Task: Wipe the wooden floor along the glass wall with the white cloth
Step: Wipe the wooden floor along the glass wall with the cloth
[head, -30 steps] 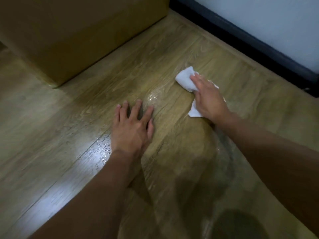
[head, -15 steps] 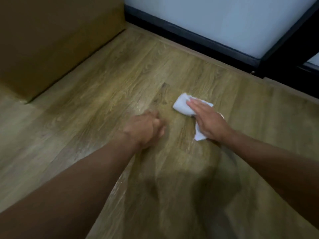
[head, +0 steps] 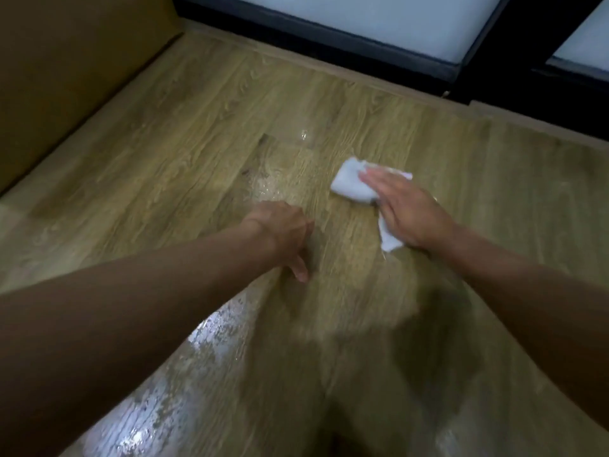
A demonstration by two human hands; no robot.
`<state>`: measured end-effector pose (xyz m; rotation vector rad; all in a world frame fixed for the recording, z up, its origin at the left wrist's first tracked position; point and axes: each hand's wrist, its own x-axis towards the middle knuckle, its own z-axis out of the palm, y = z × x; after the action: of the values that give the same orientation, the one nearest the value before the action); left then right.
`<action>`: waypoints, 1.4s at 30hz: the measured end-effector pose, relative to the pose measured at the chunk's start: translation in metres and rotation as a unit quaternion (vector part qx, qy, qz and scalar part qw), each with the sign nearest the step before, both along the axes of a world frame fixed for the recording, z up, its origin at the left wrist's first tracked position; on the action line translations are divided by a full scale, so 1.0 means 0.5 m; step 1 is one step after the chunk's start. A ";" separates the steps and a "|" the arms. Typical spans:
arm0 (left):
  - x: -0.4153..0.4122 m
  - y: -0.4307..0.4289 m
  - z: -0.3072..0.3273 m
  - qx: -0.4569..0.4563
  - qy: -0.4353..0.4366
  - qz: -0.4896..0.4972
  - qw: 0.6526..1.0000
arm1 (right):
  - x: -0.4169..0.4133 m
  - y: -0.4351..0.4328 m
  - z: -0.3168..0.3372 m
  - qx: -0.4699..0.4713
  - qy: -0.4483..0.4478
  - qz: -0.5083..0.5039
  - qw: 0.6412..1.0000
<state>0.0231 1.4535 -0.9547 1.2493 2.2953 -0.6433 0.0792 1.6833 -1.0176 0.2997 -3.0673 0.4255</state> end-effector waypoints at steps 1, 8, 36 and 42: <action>0.000 0.000 0.002 -0.002 0.001 0.005 1.000 | -0.034 -0.009 -0.001 -0.004 0.006 -0.057 0.998; 0.022 -0.004 0.001 -0.016 -0.010 0.066 0.998 | 0.082 -0.140 -0.025 -0.034 0.020 -0.038 0.999; 0.141 0.138 0.031 -0.039 -0.055 0.022 0.997 | 0.253 0.116 0.027 -0.009 -0.099 -0.335 0.937; 0.171 0.177 0.025 0.122 -0.089 -0.039 0.988 | 0.375 0.019 0.013 -0.055 -0.133 -0.265 0.953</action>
<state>0.1086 1.5420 -0.9422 1.4504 2.2335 -0.2666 0.2669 1.6927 -1.0112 -0.6231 -3.1684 0.6394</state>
